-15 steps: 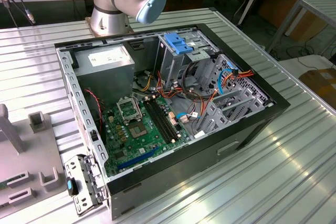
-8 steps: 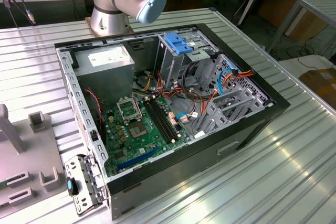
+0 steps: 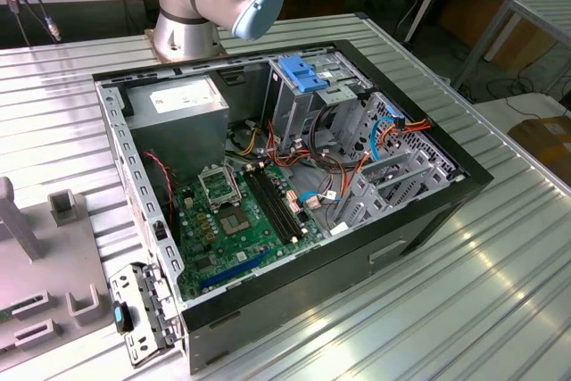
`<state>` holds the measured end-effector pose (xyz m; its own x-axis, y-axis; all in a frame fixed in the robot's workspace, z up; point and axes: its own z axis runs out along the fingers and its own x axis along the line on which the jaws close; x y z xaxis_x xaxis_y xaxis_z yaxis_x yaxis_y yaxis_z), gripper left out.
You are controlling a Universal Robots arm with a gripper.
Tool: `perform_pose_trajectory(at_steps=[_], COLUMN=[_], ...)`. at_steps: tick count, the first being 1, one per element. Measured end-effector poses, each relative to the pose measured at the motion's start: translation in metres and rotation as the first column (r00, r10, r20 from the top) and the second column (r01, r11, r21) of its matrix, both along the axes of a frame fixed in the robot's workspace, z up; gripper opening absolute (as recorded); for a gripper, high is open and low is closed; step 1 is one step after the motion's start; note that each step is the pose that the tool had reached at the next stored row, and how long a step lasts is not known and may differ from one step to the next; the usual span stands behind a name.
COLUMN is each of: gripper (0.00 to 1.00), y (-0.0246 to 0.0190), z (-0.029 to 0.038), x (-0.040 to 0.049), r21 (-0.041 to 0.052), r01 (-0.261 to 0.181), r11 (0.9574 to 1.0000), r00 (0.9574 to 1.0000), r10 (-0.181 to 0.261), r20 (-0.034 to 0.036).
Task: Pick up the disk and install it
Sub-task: 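Pick up the disk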
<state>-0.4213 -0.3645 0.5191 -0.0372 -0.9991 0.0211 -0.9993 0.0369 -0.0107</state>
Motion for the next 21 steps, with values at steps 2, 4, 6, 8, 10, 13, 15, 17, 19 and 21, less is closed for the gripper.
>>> perform_pose_trajectory(at_steps=[2,4,6,8,10,13,15,17,19,21], gripper=[0.37,0.37,0.37,0.37,0.37,0.37,0.37,0.37,0.37,0.37], y=[0.0000,0.0000,0.0000,0.0000,0.0000,0.0000,0.0000,0.0000,0.0000,0.0000], z=[0.0000,0.0000,0.0000,0.0000,0.0000,0.0000,-0.0001,-0.0001,-0.0001,-0.0001], x=[0.0017,0.0040,0.0072,0.0144,0.0198,0.0277,0.0294,0.0324,0.0342,0.0377], r21=[0.0000,0.0000,0.0000,0.0000,0.0000,0.0000,0.0000,0.0000,0.0000,0.0000], r01=[0.000,0.000,0.000,0.000,0.000,0.000,0.000,0.000,0.000,0.000], r11=[1.0000,1.0000,1.0000,1.0000,1.0000,1.0000,1.0000,1.0000,1.0000,1.0000], r00=[1.0000,1.0000,1.0000,1.0000,1.0000,1.0000,1.0000,1.0000,1.0000,1.0000], r10=[0.000,0.000,0.000,0.000,0.000,0.000,0.000,0.000,0.000,0.000], r20=[0.0000,0.0000,0.0000,0.0000,0.0000,0.0000,0.0000,0.0000,0.0000,0.0000])
